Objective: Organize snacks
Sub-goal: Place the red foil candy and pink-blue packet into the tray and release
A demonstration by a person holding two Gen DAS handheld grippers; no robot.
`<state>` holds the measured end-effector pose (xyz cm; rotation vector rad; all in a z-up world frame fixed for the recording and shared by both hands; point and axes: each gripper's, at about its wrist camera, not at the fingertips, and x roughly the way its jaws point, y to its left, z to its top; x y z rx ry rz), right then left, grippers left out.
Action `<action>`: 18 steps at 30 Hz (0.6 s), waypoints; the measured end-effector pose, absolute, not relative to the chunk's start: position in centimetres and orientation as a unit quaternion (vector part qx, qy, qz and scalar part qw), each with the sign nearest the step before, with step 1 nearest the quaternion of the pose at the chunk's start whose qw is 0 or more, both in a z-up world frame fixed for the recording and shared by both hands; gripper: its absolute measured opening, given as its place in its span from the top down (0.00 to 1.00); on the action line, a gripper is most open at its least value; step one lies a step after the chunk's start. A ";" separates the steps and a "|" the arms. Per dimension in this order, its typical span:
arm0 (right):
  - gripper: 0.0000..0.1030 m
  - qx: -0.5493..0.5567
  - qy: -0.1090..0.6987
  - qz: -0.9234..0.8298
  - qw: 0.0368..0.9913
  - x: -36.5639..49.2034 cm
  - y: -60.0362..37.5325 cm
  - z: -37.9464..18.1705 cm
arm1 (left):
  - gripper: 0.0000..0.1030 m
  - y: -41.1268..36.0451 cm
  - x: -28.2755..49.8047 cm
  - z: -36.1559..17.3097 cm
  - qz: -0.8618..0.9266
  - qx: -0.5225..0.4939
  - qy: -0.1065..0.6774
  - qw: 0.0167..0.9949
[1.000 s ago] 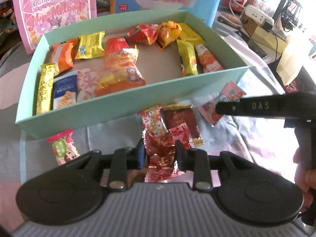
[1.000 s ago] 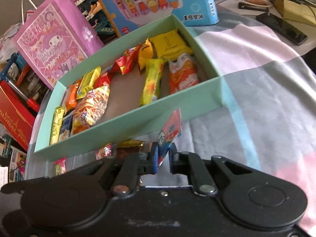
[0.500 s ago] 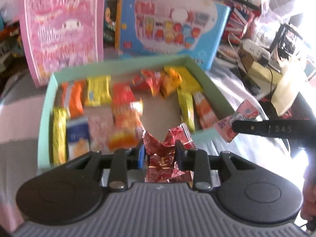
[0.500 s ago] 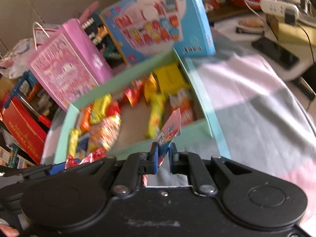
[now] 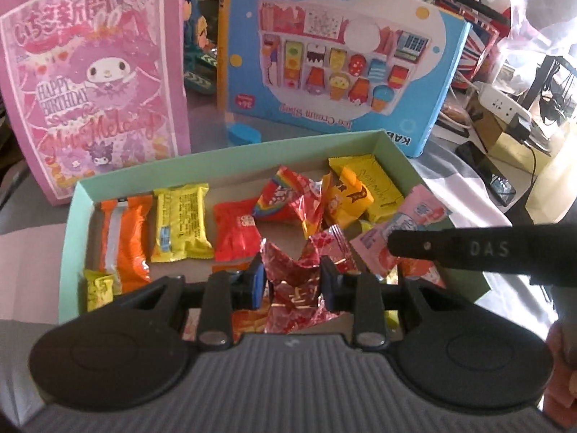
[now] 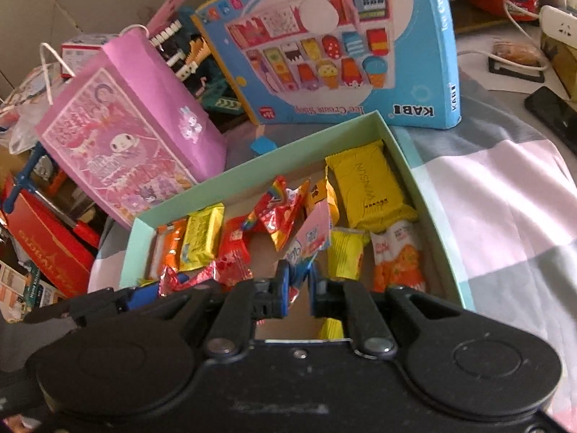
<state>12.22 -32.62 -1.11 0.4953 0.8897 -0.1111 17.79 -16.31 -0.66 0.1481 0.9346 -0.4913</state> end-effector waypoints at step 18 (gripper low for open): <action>0.56 0.256 0.440 -0.047 0.860 14.9 -33.6 -2.6 | 0.02 -16.7 20.0 -2.3 -0.197 0.089 0.442 0.871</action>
